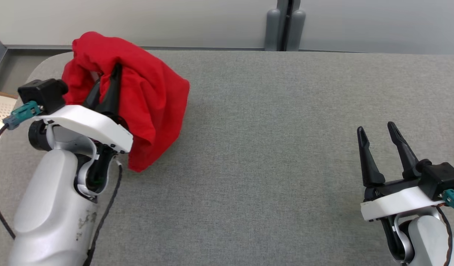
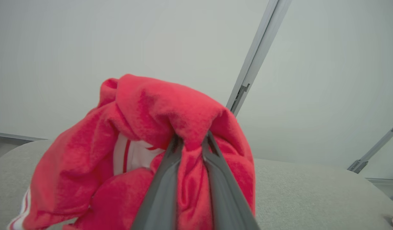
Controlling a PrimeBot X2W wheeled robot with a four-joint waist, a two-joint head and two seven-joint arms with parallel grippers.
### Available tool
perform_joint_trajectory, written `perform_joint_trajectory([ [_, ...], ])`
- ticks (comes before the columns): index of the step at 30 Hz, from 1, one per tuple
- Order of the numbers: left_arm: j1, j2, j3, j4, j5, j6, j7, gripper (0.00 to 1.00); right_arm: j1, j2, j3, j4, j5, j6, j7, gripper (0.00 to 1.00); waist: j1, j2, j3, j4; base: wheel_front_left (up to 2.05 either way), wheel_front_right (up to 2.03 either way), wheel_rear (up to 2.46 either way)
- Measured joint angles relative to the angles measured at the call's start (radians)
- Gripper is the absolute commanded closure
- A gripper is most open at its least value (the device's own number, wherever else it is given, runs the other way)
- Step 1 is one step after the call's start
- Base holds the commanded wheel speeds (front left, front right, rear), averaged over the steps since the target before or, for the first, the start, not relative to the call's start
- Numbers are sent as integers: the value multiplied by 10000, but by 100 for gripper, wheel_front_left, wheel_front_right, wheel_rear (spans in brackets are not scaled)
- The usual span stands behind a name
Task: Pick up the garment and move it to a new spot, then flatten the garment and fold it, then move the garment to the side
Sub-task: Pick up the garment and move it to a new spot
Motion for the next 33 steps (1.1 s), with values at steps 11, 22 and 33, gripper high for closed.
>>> perform_joint_trajectory([
  [11, 402, -1551, -1053, -1630, 13, 1143, 142, 100, -165, 148, -211, 19, 77, 0, -15, 0, 0, 0, -103, -1085, 0, 0, 0],
  [22, -377, -1850, -3381, -727, -2186, 2661, -1866, 100, -619, 382, -148, -4, 157, 0, -17, 0, 0, 0, 501, -2441, 0, 0, 0],
  [33, -1755, -1873, -6311, 702, -3402, 3264, -2562, 0, -865, 575, -15, 25, 198, -2, -17, 0, 0, 0, 1166, -3541, 0, 0, 0],
])
